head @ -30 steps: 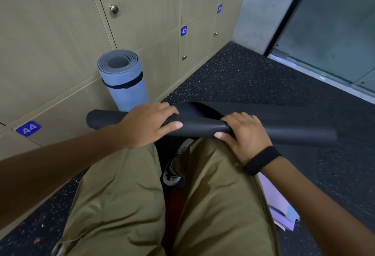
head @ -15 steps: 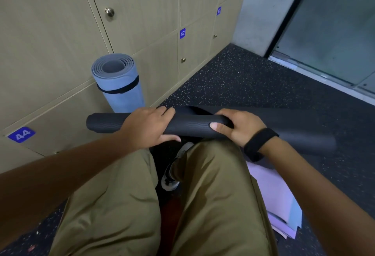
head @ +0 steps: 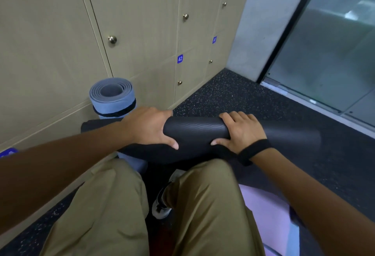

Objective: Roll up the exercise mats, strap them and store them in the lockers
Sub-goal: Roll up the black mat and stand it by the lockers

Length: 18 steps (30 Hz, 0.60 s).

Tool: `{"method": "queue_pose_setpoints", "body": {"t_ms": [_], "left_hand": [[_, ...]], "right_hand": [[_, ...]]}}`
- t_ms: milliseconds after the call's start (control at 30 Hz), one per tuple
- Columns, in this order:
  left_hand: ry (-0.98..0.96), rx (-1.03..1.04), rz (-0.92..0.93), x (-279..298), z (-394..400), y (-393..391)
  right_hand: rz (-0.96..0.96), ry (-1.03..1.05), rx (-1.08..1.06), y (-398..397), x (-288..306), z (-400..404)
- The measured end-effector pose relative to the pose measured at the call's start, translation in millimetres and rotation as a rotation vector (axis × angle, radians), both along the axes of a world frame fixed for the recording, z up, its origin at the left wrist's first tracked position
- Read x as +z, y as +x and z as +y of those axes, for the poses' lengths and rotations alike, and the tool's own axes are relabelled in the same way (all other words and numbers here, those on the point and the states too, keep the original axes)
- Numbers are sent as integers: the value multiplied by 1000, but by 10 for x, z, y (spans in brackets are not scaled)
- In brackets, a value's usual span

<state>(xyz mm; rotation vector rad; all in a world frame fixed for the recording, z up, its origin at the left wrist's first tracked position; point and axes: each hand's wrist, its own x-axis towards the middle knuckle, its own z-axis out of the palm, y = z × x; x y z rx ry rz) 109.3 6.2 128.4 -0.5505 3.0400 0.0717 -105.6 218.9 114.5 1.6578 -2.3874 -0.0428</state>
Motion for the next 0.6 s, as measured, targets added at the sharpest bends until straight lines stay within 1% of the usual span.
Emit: {"method": "queue_pose_setpoints", "body": {"t_ms": [67, 200, 300, 400, 500, 600], "left_hand": [[-18, 15, 23, 242, -33, -102], [-124, -8, 70, 801, -15, -199], [-157, -23, 84, 1210, 124, -87], [-194, -43, 104, 1485, 323, 117], [-230, -74, 104, 1691, 571, 387], [-204, -88, 64, 1733, 823, 693]], "right_hand": [[27, -35, -16, -81, 212, -43], [53, -94, -25, -139, 723, 13], [74, -137, -17, -23, 1082, 202], [115, -169, -5, 205, 1369, 470], [155, -229, 26, 498, 1523, 789], [175, -251, 58, 799, 1492, 1102]]}}
